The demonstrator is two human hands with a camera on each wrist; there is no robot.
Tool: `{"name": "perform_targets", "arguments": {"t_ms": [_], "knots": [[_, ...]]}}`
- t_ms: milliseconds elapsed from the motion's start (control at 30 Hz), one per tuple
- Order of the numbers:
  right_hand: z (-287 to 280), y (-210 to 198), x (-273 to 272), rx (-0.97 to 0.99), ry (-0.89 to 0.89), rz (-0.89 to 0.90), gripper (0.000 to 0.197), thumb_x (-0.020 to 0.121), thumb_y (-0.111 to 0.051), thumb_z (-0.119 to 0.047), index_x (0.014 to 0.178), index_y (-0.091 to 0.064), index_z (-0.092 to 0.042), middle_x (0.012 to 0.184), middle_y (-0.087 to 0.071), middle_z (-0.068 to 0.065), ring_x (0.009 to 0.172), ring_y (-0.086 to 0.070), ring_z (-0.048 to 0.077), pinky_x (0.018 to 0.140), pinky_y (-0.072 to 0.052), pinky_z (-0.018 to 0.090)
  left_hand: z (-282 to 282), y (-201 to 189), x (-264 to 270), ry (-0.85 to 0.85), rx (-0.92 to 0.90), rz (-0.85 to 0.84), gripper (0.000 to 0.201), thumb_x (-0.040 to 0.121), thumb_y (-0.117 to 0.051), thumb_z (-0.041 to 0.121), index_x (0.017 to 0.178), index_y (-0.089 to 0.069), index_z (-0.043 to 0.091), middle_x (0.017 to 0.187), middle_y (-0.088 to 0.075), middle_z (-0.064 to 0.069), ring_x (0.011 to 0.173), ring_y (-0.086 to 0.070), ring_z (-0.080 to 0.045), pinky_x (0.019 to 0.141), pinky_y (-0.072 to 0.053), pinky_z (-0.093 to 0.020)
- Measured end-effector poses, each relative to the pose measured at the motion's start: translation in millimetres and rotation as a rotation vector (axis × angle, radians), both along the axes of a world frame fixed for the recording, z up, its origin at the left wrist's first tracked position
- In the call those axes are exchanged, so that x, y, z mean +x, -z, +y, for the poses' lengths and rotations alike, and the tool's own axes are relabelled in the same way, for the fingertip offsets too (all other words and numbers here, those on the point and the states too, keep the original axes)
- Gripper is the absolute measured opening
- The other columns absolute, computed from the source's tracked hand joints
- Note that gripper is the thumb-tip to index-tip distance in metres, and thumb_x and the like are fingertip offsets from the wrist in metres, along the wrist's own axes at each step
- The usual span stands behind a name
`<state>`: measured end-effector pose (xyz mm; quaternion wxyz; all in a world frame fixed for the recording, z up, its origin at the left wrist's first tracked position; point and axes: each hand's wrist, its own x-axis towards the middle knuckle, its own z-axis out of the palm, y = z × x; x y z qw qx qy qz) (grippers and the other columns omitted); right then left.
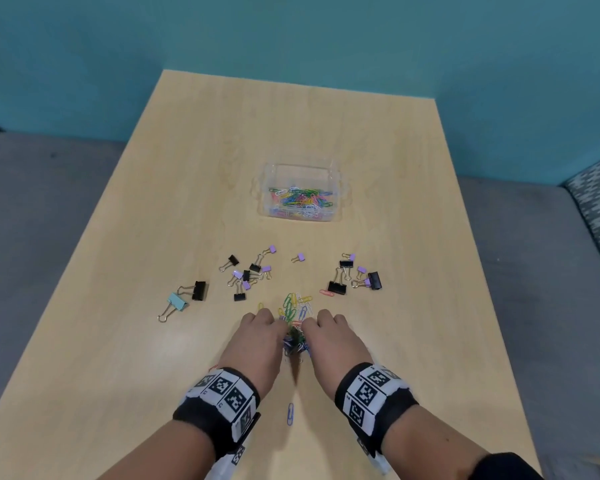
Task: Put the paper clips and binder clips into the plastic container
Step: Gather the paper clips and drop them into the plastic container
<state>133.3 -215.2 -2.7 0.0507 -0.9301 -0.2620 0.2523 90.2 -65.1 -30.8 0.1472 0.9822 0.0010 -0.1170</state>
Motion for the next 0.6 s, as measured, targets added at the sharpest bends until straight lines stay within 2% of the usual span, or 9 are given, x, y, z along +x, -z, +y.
{"name": "perform_targets", "arguments": {"t_ms": [67, 133, 200, 300, 333, 400, 467, 533, 600], "knots": [[-0.9, -3.2, 3.2, 0.009, -0.006, 0.022, 0.045, 0.074, -0.048, 0.008, 0.113, -0.042, -0.013, 0.114, -0.042, 0.01, 0.101, -0.041, 0.03, 0.071, -0.036, 0.036, 1.3, 0.7, 1.7, -0.044, -0.033, 0.028, 0.026, 0.065, -0.071, 0.002, 0.073, -0.054, 0.02, 0.074, -0.048, 0.002, 0.063, -0.04, -0.018, 0.051, -0.029, -0.028], [-1.6, -7.0, 7.7, 0.014, -0.018, 0.039, 0.044, 0.073, -0.047, 0.01, 0.111, -0.043, -0.013, 0.113, -0.043, 0.01, 0.098, -0.041, 0.029, 0.069, -0.03, 0.034, 1.8, -0.8, 3.9, -0.082, -0.068, 0.027, 0.018, 0.074, -0.062, 0.002, 0.072, -0.052, 0.018, 0.073, -0.045, 0.001, 0.065, -0.04, -0.02, 0.052, -0.035, -0.032], [-2.8, -10.0, 11.9, 0.019, -0.031, 0.068, 0.041, 0.074, -0.047, 0.01, 0.107, -0.043, -0.013, 0.108, -0.042, 0.01, 0.09, -0.039, 0.027, 0.068, -0.027, 0.034, 1.5, -6.1, 6.8, -0.107, -0.105, 0.036, 0.015, 0.078, -0.057, 0.005, 0.07, -0.05, 0.015, 0.071, -0.045, 0.0, 0.065, -0.044, -0.023, 0.053, -0.038, -0.034], [-5.7, -8.2, 17.9, 0.058, -0.011, 0.107, 0.028, 0.079, -0.045, 0.007, 0.09, -0.037, -0.017, 0.092, -0.035, 0.003, 0.078, -0.035, 0.024, 0.064, -0.026, 0.032, 2.1, -15.9, 12.8, -0.136, -0.145, 0.108, 0.011, 0.082, -0.053, 0.01, 0.073, -0.054, 0.016, 0.075, -0.048, 0.001, 0.066, -0.047, -0.021, 0.058, -0.039, -0.032], [-6.8, -7.3, 20.3, 0.08, 0.009, 0.125, 0.025, 0.081, -0.045, 0.005, 0.087, -0.036, -0.017, 0.088, -0.034, 0.001, 0.077, -0.038, 0.025, 0.062, -0.027, 0.033, 3.5, -19.8, 15.0, -0.146, -0.164, 0.129, 0.011, 0.082, -0.053, 0.011, 0.074, -0.056, 0.017, 0.077, -0.05, 0.002, 0.067, -0.049, -0.019, 0.06, -0.04, -0.03], [-9.2, -7.8, 28.4, 0.13, 0.063, 0.191, 0.018, 0.083, -0.046, 0.001, 0.089, -0.044, -0.016, 0.089, -0.042, 0.001, 0.078, -0.046, 0.027, 0.062, -0.031, 0.033, 8.8, -23.2, 20.7, -0.167, -0.223, 0.184, 0.012, 0.082, -0.052, 0.014, 0.074, -0.058, 0.021, 0.078, -0.053, 0.005, 0.07, -0.052, -0.016, 0.062, -0.042, -0.027], [-12.5, -14.6, 34.6, 0.183, 0.125, 0.289, 0.016, 0.084, -0.048, -0.005, 0.092, -0.051, -0.018, 0.092, -0.051, 0.001, 0.076, -0.05, 0.022, 0.06, -0.035, 0.03, 13.9, -30.4, 23.6, -0.223, -0.337, 0.263, 0.011, 0.078, -0.057, 0.015, 0.07, -0.06, 0.023, 0.073, -0.059, 0.006, 0.069, -0.056, -0.012, 0.062, -0.046, -0.026], [-15.3, -20.3, 43.4, 0.274, 0.218, 0.416, 0.013, 0.082, -0.053, -0.009, 0.089, -0.054, -0.019, 0.084, -0.054, -0.003, 0.064, -0.053, 0.016, 0.054, -0.04, 0.027, 19.6, -38.1, 30.1, -0.344, -0.553, 0.333, 0.014, 0.074, -0.062, 0.012, 0.065, -0.064, 0.023, 0.061, -0.062, 0.005, 0.057, -0.058, -0.01, 0.056, -0.049, -0.027], [-16.6, -26.3, 54.3, 0.394, 0.337, 0.55, 0.012, 0.081, -0.06, -0.009, 0.084, -0.056, -0.019, 0.079, -0.057, -0.003, 0.054, -0.059, 0.016, 0.051, -0.047, 0.03, 25.7, -48.6, 39.5, -0.461, -0.801, 0.392, 0.021, 0.072, -0.066, 0.004, 0.06, -0.066, 0.021, 0.053, -0.06, 0.001, 0.048, -0.055, -0.014, 0.048, -0.046, -0.026]]}}
